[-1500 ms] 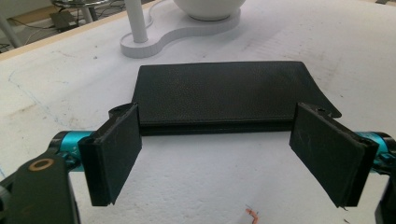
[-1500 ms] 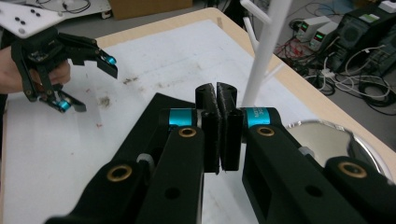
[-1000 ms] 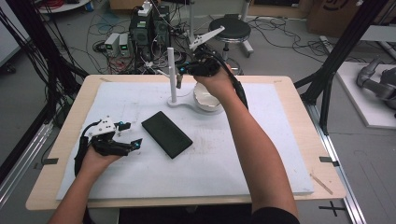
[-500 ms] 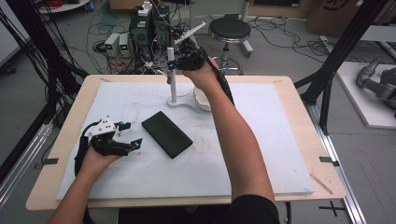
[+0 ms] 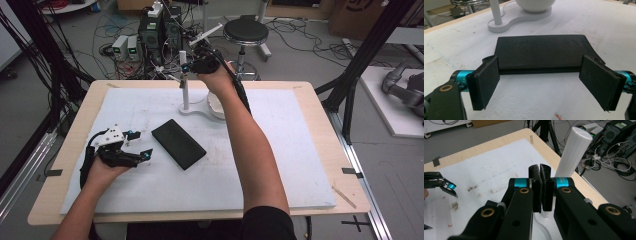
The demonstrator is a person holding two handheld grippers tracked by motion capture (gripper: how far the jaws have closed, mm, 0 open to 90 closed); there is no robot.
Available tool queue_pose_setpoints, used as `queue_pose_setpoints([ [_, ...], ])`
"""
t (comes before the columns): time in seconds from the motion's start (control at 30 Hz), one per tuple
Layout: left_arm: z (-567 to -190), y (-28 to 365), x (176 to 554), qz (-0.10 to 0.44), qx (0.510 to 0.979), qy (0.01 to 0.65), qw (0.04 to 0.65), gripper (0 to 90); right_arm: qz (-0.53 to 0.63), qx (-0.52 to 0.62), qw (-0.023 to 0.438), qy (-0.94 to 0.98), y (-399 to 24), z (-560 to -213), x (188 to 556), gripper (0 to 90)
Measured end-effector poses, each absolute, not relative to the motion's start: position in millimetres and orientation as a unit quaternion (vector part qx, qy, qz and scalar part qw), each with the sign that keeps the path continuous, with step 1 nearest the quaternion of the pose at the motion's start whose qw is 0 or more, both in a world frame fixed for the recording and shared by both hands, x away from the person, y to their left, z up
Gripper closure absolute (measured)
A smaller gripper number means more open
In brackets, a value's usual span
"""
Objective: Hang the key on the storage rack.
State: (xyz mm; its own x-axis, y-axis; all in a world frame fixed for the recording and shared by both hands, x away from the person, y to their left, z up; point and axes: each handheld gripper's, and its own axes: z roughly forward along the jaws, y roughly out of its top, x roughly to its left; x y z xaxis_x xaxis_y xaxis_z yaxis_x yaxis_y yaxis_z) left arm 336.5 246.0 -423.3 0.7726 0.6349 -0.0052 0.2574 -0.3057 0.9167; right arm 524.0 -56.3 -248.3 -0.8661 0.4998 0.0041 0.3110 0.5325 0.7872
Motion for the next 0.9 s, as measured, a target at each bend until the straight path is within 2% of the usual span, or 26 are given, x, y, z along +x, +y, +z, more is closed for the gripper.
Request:
queue_pose_setpoints([
  [0.03,-423,246,337,0.182,0.787,0.283,0.517,17.0,0.424,0.239,0.112,0.867,-56,-249,524,87.2],
  [0.1,-424,246,337,0.182,0.788,0.283,0.516,17.0,0.431,0.257,0.12,0.857,-58,-250,524,71.1],
  [0.13,-424,246,337,0.182,0.788,0.283,0.516,17.0,0.428,0.266,0.123,0.855,-59,-250,525,68.7],
  [0.23,-424,246,337,0.18,0.787,0.284,0.517,17.0,0.427,0.264,0.127,0.856,-67,-249,521,68.2],
  [0.37,-424,246,337,0.182,0.788,0.284,0.516,17.0,0.431,0.262,0.133,0.854,-78,-247,511,62.0],
  [0.43,-423,245,337,0.183,0.787,0.283,0.516,17.0,0.445,0.257,0.14,0.846,-92,-246,497,55.0],
  [0.73,-420,240,334,0.183,0.788,0.275,0.52,17.0,0.459,0.258,0.157,0.835,-145,-264,439,39.5],
  [0.9,-419,238,333,0.183,0.791,0.27,0.518,17.0,0.481,0.27,0.167,0.817,-176,-277,414,35.0],
])
